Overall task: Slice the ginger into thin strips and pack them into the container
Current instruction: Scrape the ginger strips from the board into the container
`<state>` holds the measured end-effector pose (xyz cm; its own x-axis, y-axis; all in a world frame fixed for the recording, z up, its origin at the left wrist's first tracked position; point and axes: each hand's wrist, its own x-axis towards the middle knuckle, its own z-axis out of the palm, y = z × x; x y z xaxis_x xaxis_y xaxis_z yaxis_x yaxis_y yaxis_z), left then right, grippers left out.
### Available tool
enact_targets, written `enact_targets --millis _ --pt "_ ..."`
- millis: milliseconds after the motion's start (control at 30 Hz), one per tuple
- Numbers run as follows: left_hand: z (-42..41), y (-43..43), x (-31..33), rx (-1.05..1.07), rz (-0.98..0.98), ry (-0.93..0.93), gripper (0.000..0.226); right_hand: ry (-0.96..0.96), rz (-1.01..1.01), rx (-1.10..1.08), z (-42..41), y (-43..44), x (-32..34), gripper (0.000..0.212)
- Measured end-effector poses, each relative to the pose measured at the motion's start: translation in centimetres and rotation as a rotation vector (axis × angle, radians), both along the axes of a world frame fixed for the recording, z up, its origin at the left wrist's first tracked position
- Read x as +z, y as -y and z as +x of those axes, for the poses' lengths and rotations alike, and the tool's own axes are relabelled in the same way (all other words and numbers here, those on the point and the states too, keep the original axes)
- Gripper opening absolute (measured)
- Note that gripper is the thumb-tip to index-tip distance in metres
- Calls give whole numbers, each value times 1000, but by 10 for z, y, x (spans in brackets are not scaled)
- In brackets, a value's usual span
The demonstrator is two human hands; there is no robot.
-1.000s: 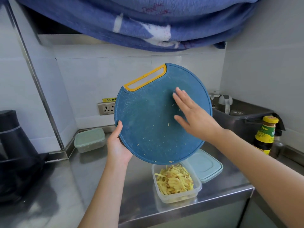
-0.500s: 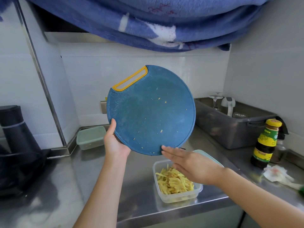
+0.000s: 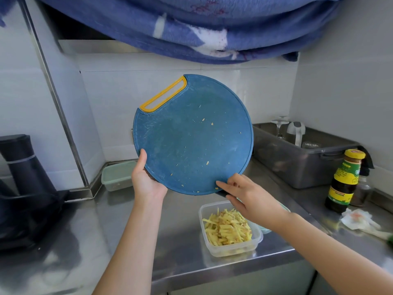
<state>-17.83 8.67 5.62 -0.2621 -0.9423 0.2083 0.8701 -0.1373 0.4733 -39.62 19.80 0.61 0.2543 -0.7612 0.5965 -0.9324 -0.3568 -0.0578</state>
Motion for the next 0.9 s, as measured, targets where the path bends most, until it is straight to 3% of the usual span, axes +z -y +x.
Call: enact_targets --millis 300,500,900 --pt "-3 -5 -1 -11 -8 8 36 188 -107 -33 -1 -1 10 9" --pt "-8 -6 -5 -20 -7 43 35 150 -156 -62 6 16 29 33" --pt "-8 -6 -5 -19 23 40 35 11 -313 -23 1 20 34 14"
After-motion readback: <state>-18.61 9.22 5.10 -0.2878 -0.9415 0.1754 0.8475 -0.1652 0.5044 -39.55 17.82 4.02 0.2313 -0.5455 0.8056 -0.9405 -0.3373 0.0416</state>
